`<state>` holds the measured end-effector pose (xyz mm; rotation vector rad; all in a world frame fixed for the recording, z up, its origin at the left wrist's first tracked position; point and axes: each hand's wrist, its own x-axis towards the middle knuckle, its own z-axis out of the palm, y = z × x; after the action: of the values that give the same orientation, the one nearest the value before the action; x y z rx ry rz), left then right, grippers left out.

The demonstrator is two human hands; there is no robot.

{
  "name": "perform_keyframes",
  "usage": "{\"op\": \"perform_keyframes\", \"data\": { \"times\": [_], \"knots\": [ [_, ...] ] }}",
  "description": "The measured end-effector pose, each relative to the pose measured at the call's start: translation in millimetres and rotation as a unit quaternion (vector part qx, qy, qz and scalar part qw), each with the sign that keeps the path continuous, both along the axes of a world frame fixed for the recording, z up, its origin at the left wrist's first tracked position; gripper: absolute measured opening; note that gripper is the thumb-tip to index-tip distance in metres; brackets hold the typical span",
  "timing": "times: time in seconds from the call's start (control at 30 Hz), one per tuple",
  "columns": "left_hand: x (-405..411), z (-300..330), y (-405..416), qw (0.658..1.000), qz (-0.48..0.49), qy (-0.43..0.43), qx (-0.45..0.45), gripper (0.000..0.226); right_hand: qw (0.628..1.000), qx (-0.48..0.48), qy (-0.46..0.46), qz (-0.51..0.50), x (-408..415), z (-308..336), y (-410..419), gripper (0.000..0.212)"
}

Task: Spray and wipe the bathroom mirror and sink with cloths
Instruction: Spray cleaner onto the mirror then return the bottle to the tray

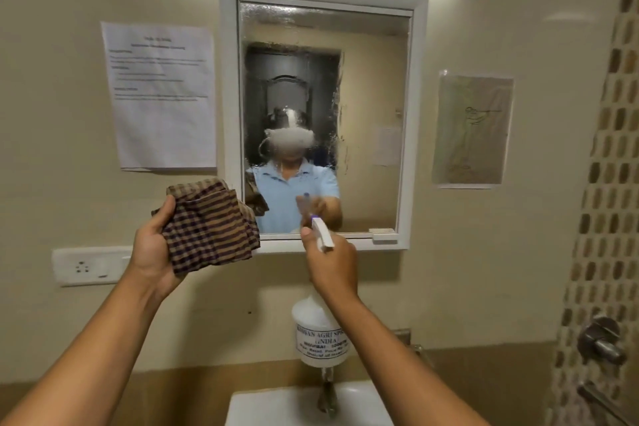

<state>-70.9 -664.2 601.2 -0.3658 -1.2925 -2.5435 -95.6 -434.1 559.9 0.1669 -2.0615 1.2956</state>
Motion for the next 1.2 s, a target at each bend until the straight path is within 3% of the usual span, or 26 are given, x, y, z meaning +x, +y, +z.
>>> {"op": "perform_keyframes", "data": {
  "times": [0.17,0.3,0.6,0.83,1.2],
  "knots": [
    [17,-5,-42,0.999,0.036,0.003,0.007,0.054,0.997,0.030,-0.021,0.072,9,-16,-68,0.038],
    [23,-11,-55,0.999,0.036,0.000,0.009,0.051,0.996,0.046,-0.038,0.069,15,-31,-84,0.037],
    [8,-22,-12,0.999,-0.016,-0.025,0.013,0.054,0.998,-0.031,-0.038,-0.049,0,-40,9,0.039],
    [-11,-29,50,0.997,-0.073,-0.038,-0.004,0.053,0.992,-0.022,-0.027,-0.119,9,-36,70,0.044],
    [-14,-37,103,0.988,-0.143,-0.055,-0.008,0.059,0.985,-0.050,-0.043,-0.156,20,-55,115,0.048]
  ]
}}
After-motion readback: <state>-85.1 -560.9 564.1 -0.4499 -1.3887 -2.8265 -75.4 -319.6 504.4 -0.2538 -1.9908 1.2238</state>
